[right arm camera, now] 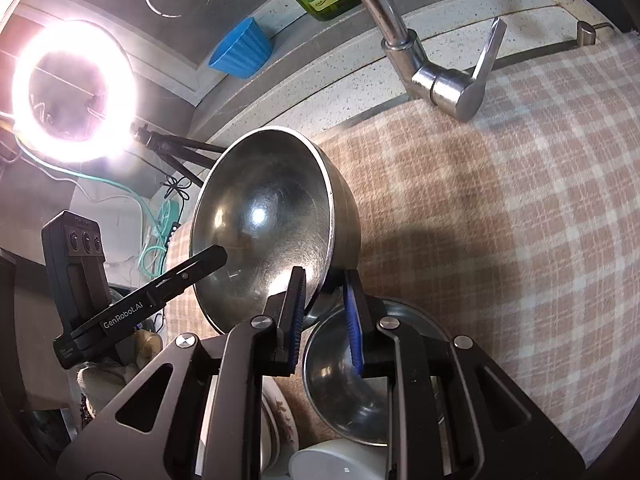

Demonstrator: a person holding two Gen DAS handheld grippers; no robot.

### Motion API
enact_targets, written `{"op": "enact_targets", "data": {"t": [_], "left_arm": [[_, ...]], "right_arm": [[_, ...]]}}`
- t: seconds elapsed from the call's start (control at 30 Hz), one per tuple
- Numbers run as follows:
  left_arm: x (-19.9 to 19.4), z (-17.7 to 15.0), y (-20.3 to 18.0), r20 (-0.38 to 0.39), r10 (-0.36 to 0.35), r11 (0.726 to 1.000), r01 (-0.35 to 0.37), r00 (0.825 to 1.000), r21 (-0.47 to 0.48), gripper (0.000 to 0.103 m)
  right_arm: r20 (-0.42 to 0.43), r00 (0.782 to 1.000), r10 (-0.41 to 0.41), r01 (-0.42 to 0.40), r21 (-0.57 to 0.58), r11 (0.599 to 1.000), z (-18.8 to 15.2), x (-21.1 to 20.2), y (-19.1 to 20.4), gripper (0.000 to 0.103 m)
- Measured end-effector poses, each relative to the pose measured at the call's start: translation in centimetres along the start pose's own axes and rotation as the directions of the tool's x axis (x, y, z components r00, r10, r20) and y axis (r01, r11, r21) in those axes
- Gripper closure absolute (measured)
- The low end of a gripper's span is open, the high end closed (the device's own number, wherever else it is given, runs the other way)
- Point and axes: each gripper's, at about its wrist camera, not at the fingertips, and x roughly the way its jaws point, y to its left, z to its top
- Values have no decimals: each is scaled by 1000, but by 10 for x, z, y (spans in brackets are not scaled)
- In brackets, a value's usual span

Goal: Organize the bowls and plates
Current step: 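Lift and carry the large steel bowl with both grippers toward the plate stack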

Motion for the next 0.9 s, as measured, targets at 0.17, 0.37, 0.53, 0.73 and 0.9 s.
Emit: {"op": "enact_targets", "data": {"t": [0.17, 0.37, 0.53, 0.73, 0.9], "left_arm": [[-6, -5, 1, 3, -9, 1000, 9, 1000, 2, 80], [-10, -11, 1, -1, -17, 1000, 17, 1000, 9, 80], [-15, -12, 3, 4, -19, 1000, 19, 1000, 15, 80], [-26, -13, 8, 21, -22, 1000, 21, 1000, 13, 80], [-35, -15, 18, 28, -20, 1000, 20, 999, 10, 80]], "right_arm": [[11, 1000, 4, -4, -1, 1000, -7, -5, 5, 83], [20, 1000, 2, -2, -1, 1000, -15, -11, 11, 83], [24, 1000, -1, 1, 2, 1000, -19, -13, 14, 83], [29, 1000, -2, 3, -3, 1000, -22, -12, 23, 83], [30, 1000, 4, -3, -16, 1000, -24, -10, 35, 83]]}}
